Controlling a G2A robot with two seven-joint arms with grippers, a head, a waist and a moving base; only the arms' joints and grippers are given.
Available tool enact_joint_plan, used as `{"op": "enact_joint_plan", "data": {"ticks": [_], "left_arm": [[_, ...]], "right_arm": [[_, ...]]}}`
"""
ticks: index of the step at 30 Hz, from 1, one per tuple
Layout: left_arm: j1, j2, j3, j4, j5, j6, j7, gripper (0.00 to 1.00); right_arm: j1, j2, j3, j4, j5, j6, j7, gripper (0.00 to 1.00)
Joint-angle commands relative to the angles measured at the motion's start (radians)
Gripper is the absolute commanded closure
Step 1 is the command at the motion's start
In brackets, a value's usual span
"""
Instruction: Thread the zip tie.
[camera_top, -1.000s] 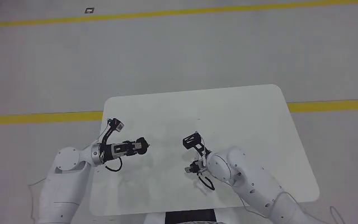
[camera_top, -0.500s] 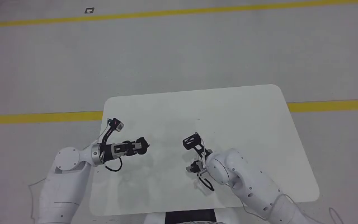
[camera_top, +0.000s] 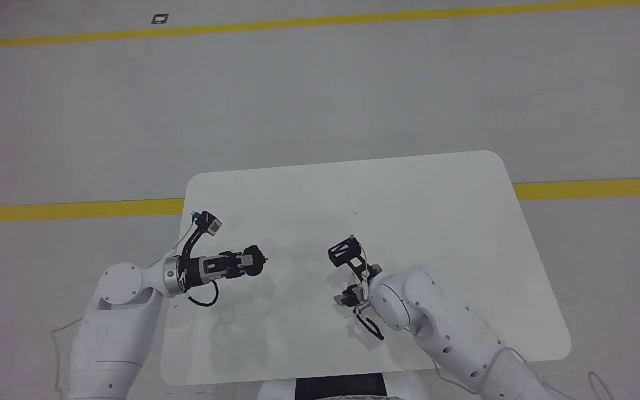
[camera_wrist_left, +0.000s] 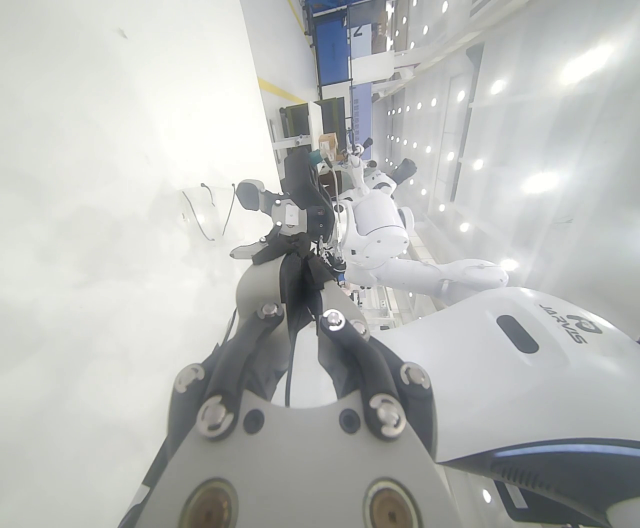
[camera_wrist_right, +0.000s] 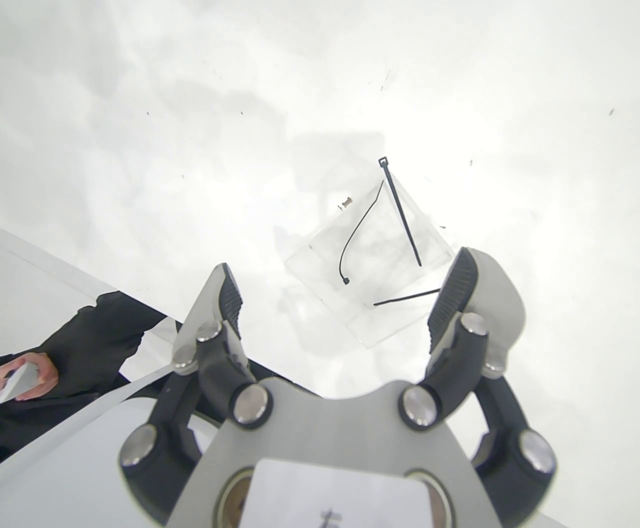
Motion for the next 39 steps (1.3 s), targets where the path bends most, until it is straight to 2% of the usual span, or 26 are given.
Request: {"op": "enact_joint_plan", "data": {"ticks": [1,16,17,19,20,22,23,31,39], "left_arm": [[0.000,0.000,0.000,0.000,0.000,0.000,0.000,1.00],[0.000,0.000,0.000,0.000,0.000,0.000,0.000,1.00],[0.000,0.000,0.000,0.000,0.000,0.000,0.000,1.00],[0.000,0.000,0.000,0.000,0.000,0.000,0.000,1.00],[0.000,0.000,0.000,0.000,0.000,0.000,0.000,1.00],[0.000,0.000,0.000,0.000,0.000,0.000,0.000,1.00],[0.000,0.000,0.000,0.000,0.000,0.000,0.000,1.00],[0.000,0.000,0.000,0.000,0.000,0.000,0.000,1.00],[0.000,0.000,0.000,0.000,0.000,0.000,0.000,1.00]], "right_arm": [[-0.005,0.001,0.000,-0.002,-0.017,-0.006,-0.007,0.00],[-0.014,-0.007,-0.006,-0.007,-0.077,-0.004,0.015,0.00],[-0.014,-0.008,-0.007,-0.007,-0.079,-0.004,0.015,0.05],[-0.015,-0.010,-0.007,-0.006,-0.082,-0.005,0.014,0.27],[-0.015,-0.010,-0.007,-0.006,-0.082,-0.006,0.014,0.35],[-0.016,-0.012,-0.006,-0.007,-0.084,-0.006,0.012,0.48],[-0.018,-0.012,-0.004,-0.008,-0.085,-0.007,0.011,0.51],[-0.026,-0.015,0.005,-0.013,-0.108,-0.004,0.013,0.57],[-0.027,-0.022,0.000,0.001,-0.157,0.013,0.017,0.57]]}}
